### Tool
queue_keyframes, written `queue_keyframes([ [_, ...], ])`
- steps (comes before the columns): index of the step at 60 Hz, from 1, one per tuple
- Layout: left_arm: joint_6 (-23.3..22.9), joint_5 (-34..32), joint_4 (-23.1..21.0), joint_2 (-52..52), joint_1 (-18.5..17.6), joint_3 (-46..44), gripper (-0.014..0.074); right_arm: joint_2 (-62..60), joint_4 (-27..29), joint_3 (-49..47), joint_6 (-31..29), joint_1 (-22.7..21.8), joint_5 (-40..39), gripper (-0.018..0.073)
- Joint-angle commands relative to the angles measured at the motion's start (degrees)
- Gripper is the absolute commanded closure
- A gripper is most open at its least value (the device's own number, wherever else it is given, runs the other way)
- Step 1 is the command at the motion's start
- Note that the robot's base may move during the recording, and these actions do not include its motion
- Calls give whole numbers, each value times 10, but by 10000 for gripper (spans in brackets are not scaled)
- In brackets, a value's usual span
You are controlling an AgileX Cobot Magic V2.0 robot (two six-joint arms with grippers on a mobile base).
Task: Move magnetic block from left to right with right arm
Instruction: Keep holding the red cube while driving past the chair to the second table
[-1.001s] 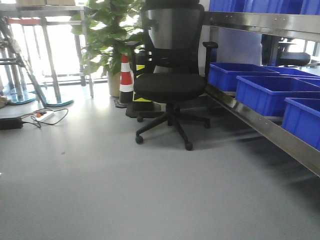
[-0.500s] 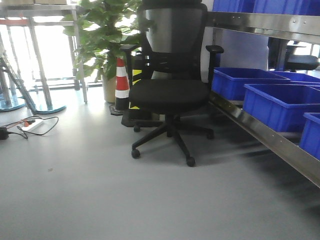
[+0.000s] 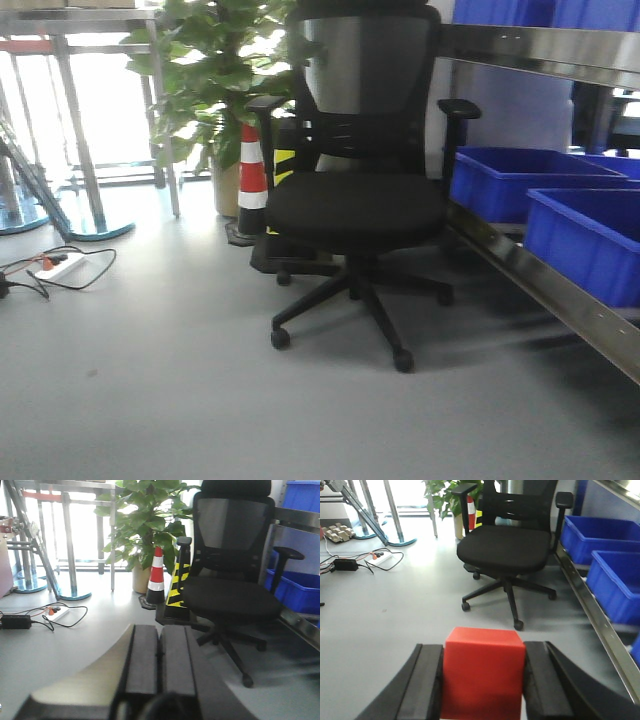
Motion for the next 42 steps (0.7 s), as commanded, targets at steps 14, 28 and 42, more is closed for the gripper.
queue_keyframes([
  [14,-2,-50,0,-7,1,6,713,8,-9,-15,-4,-1,-46,450],
  [28,-2,-50,0,-7,1,6,713,8,-9,-15,-4,-1,-46,450],
  [42,-2,-50,0,-7,1,6,713,8,-9,-15,-4,-1,-46,450],
])
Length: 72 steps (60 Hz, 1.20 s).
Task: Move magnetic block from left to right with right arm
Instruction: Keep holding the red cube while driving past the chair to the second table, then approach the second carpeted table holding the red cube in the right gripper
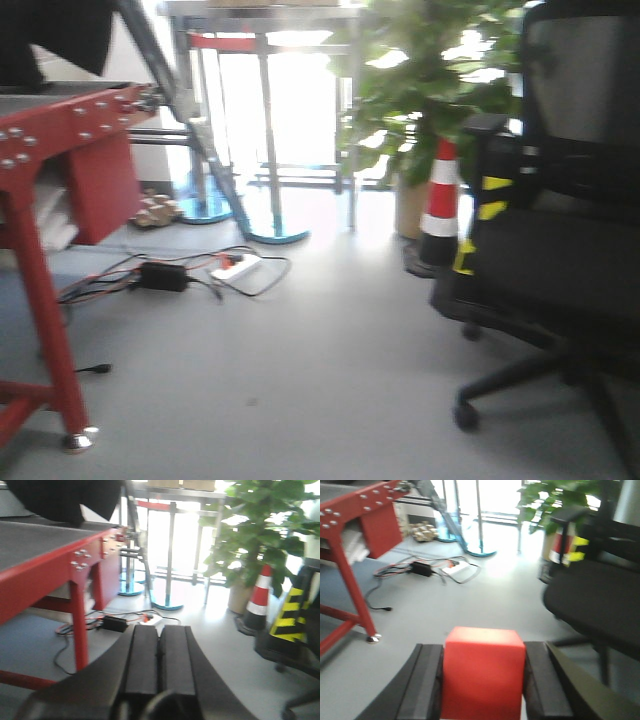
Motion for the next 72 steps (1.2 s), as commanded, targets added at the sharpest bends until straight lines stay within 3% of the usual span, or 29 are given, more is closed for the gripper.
queue_keyframes([
  [1,-2,-50,0,-7,1,6,713,8,-9,-15,-4,-1,-46,450],
  [72,-2,-50,0,-7,1,6,712,8,-9,-15,-4,-1,-46,450],
])
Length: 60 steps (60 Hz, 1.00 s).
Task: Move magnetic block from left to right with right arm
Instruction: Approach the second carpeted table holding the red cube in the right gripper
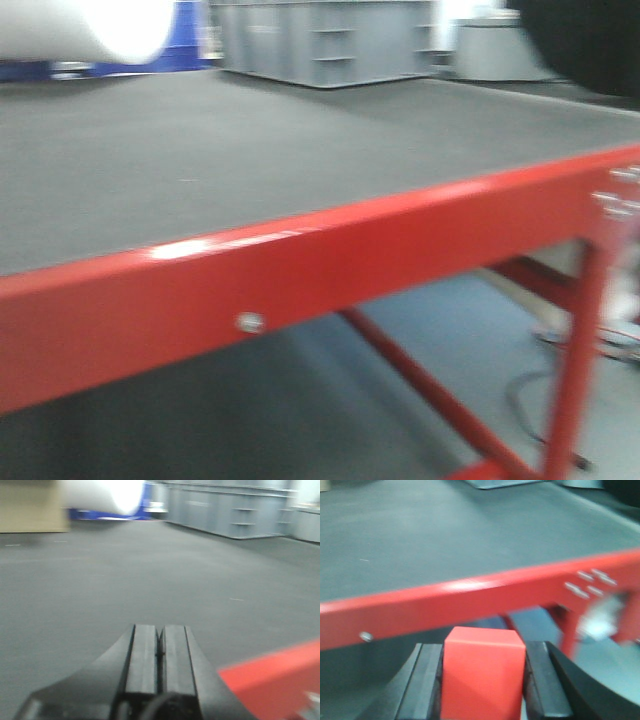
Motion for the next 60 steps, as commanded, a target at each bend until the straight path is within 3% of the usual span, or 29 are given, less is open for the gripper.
queue_keyframes([
  [1,-2,-50,0,-7,1,6,713,8,-8,-15,-4,-1,-46,450],
  [60,-2,-50,0,-7,1,6,713,8,-8,-15,-4,-1,-46,450],
])
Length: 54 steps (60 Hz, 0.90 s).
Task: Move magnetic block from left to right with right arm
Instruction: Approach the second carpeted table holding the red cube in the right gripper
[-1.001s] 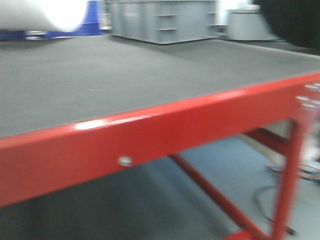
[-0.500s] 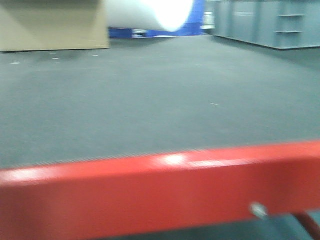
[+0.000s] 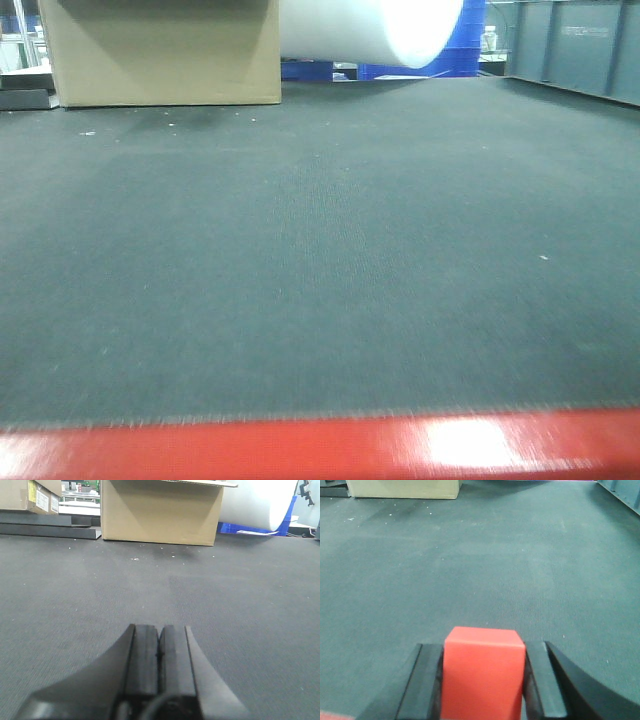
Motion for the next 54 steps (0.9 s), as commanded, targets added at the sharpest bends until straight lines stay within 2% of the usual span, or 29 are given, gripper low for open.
queue_keyframes([
  [1,-2,-50,0,-7,1,6,713,8,-8,-15,-4,-1,-46,450],
  [54,-2,-50,0,-7,1,6,713,8,-8,-15,-4,-1,-46,450],
])
